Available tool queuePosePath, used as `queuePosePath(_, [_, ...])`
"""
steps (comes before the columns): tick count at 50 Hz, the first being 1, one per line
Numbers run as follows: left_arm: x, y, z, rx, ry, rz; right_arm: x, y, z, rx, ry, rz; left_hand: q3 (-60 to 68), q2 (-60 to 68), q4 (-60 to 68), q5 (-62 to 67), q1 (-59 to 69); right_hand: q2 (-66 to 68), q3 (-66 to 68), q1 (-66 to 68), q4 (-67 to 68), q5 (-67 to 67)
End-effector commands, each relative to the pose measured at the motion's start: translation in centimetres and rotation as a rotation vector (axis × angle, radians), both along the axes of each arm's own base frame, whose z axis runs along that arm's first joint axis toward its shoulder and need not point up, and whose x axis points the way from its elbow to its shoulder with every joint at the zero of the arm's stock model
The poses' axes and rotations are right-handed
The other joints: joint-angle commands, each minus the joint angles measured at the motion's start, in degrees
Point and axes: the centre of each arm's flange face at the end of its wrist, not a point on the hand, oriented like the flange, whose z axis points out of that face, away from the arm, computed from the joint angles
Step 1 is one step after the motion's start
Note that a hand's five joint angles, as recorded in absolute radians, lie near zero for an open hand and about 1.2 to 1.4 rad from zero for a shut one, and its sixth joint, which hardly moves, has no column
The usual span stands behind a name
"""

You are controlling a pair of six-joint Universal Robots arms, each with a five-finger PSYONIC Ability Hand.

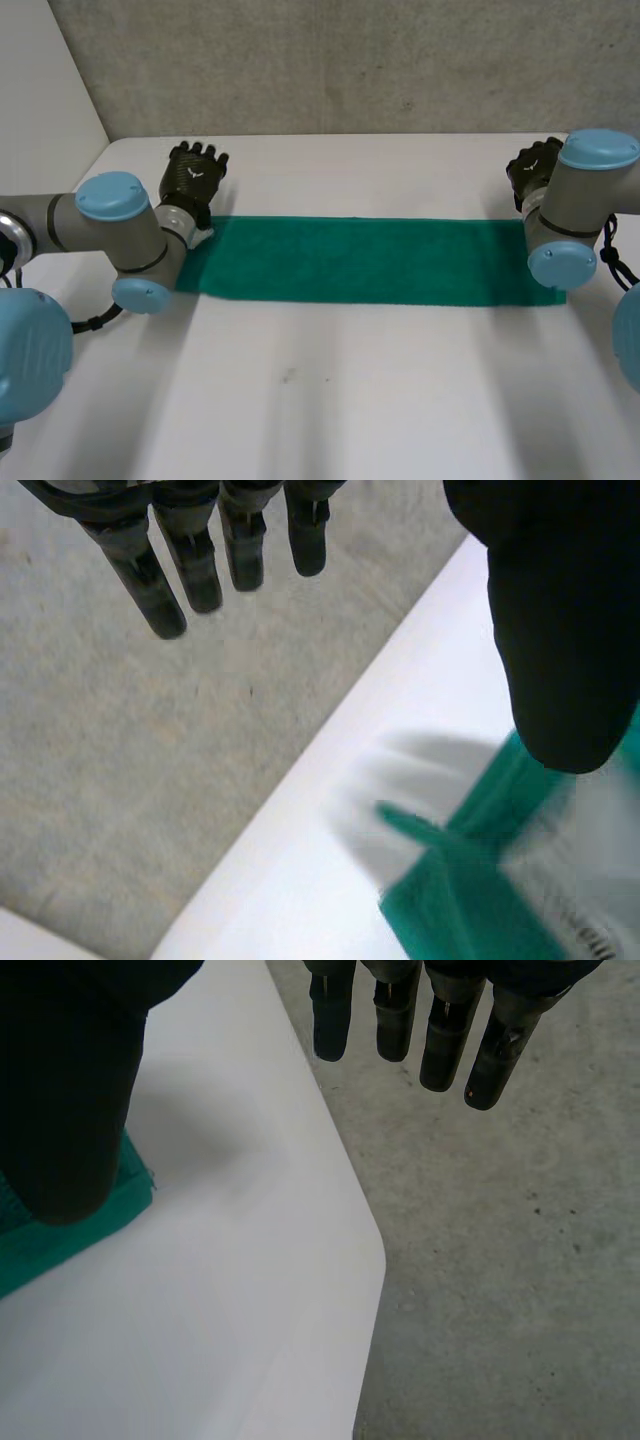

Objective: Fold the towel.

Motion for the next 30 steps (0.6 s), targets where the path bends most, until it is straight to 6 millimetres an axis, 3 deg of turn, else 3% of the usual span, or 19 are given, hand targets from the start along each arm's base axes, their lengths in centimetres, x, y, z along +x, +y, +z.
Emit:
queuePosePath(1, [0.4, 2.2, 3.6, -0.081, 0.030, -0.010, -0.3, 1.9, 5.3, -0.049, -0.166, -0.010, -3.5, -3.3, -3.0, -3.2, -1.1, -2.8, -2.2, -1.8, -3.5, -3.7])
queuePosePath(5, [1.2, 4.3, 5.4, -0.071, 0.035, -0.007, -0.5, 4.1, 8.1, -0.042, -0.300, 0.046, -3.5, -3.3, -3.0, -3.2, -1.1, -2.8, -2.2, -1.8, -3.5, -3.7])
queuePosePath(11, [2.9, 8.3, 6.8, -0.012, 0.049, 0.000, -0.5, 8.0, 9.7, 0.026, -0.413, 0.119, -3.5, -3.3, -3.0, -3.2, -1.1, -2.8, -2.2, -1.8, -3.5, -3.7])
queuePosePath(15, [3.7, 10.7, 6.7, 0.055, 0.107, -0.002, -1.5, 10.1, 9.2, 0.088, -0.432, 0.119, -3.5, -3.3, -3.0, -3.2, -1.1, -2.8, -2.2, -1.8, -3.5, -3.7])
queuePosePath(21, [4.6, 13.6, 6.5, 0.143, 0.225, -0.003, -4.5, 11.8, 6.2, 0.211, -0.422, 0.037, -3.5, -3.3, -3.0, -3.2, -1.1, -2.8, -2.2, -1.8, -3.5, -3.7])
queuePosePath(30, [5.1, 14.9, 5.2, 0.207, 0.256, 0.006, -6.3, 12.0, 3.3, 0.300, -0.429, 0.006, -3.5, -3.3, -3.0, -3.2, -1.1, 6.0, 6.6, 7.0, 5.3, 5.1])
